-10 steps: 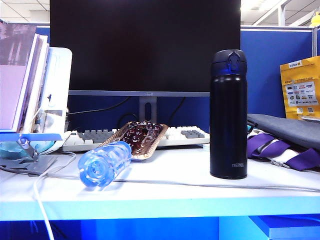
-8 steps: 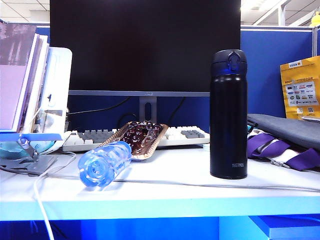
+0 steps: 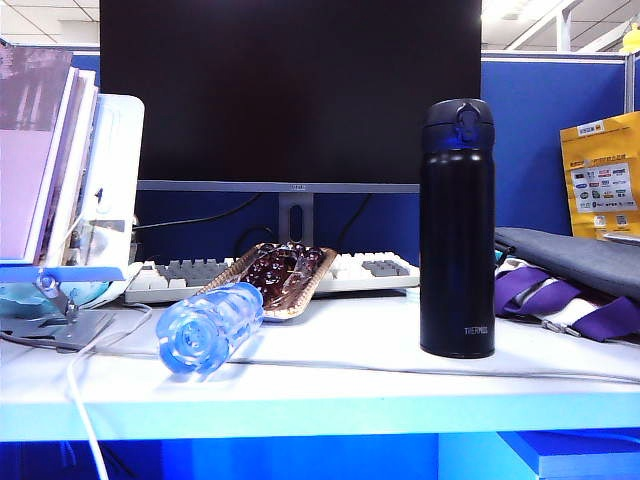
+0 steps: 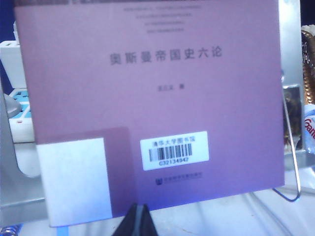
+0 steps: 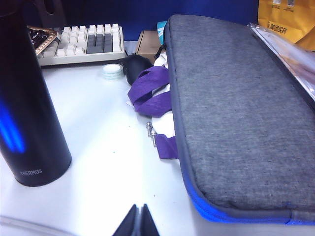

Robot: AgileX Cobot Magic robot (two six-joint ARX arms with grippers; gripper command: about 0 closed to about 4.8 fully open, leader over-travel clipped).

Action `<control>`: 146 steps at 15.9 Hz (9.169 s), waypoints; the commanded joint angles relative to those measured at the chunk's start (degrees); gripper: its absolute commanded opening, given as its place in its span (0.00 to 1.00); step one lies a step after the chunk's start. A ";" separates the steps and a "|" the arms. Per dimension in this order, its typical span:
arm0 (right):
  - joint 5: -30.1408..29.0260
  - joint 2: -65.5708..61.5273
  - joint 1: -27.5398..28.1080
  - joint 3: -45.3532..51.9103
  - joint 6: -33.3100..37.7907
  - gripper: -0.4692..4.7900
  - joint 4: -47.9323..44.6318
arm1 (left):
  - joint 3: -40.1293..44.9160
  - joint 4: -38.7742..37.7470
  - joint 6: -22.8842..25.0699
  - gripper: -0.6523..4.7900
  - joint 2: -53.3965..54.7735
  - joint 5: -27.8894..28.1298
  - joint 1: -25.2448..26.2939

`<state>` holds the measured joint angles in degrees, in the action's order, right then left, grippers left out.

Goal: Pick up the mineral water bottle and place it vertically to the right of the black thermos cup.

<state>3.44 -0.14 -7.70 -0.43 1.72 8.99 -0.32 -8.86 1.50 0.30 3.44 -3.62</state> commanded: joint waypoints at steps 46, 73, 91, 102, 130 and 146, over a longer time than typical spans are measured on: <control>-19.87 -112.76 -31.58 -94.51 24.06 1.00 22.16 | 0.02 -0.70 0.02 0.11 -0.20 0.20 0.11; -30.27 -124.65 -29.70 -95.10 26.14 1.00 11.89 | 0.02 -0.70 0.02 0.11 -0.20 0.20 0.11; -20.02 -125.85 -33.00 -103.25 8.07 0.89 23.10 | 0.02 -0.70 0.02 0.11 -0.20 0.20 0.11; -10.69 -129.85 -36.85 -105.92 2.80 0.89 23.63 | 0.02 -0.70 0.02 0.11 -0.20 0.20 0.11; -1.81 -131.84 -32.63 -133.00 -1.99 0.48 36.61 | 0.02 -0.70 0.02 0.11 -0.20 0.20 0.11; 8.66 -89.05 -30.25 -136.91 -9.73 0.48 35.36 | 0.02 -0.70 0.02 0.11 -0.20 0.22 0.11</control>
<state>11.84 -91.29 -37.93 -136.81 -7.79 46.70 -0.32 -8.86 1.48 0.27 3.44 -3.62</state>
